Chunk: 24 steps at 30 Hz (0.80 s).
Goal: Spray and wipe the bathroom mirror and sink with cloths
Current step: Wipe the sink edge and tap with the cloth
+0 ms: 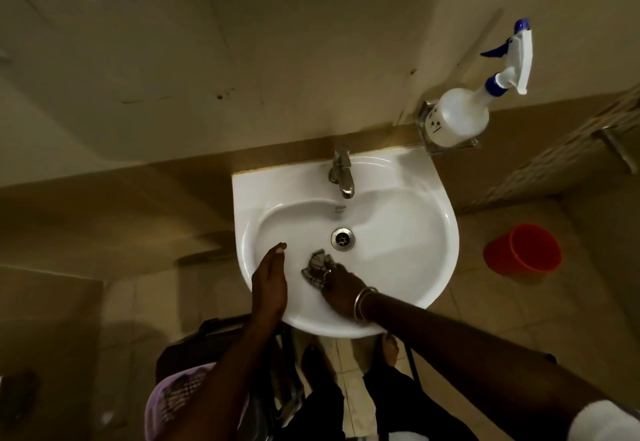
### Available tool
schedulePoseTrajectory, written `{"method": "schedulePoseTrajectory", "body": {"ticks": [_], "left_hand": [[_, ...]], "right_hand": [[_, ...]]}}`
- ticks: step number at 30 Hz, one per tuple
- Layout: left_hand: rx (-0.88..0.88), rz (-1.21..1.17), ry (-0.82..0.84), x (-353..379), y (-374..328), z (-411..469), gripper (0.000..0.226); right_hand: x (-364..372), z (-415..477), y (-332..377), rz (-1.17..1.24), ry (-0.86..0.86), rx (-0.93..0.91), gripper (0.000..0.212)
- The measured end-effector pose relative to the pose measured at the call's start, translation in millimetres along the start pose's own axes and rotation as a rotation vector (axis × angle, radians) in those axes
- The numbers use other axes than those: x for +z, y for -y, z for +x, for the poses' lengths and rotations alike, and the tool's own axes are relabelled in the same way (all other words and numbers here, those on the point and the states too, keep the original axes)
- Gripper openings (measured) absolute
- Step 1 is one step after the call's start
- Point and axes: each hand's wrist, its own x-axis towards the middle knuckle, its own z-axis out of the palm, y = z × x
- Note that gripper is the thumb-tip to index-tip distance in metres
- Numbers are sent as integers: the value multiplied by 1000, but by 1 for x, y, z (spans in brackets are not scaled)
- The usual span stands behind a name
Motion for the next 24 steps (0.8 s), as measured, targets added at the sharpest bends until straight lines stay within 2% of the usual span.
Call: {"method": "schedulePoseTrajectory", "body": {"ticks": [4,8,11,12,14,15,16,21,24], "left_hand": [[12,11,-10,-7,1,-14,35],[-30,-57,-43,-11,1,-25,32],[-73,-98,-49,-13,3,-27,31],[-91,-103,-39,-12,3,-28,31],[-125,-113,-18,-10,2,-31,31],[-127,-95,2,-8,2,-32,32],[-129,-70,29,-6,2,-34,34],[-302,-117,131,12,12,-32,52],[-350,-301,137,19,8,-43,30]], "right_hand": [[3,-37,21,37,18,21,42],[2,-60,33,91,-4,7,42],[-6,-70,40,481,-64,-3,43],[-10,-72,41,734,-62,24,40],[-16,-73,45,1236,-208,83,27],[-16,-73,45,1488,-203,139,22],[-17,-72,45,1637,-196,147,26],[-16,-77,40,1852,-208,189,58],[-21,-83,38,1943,-197,144,63]]}}
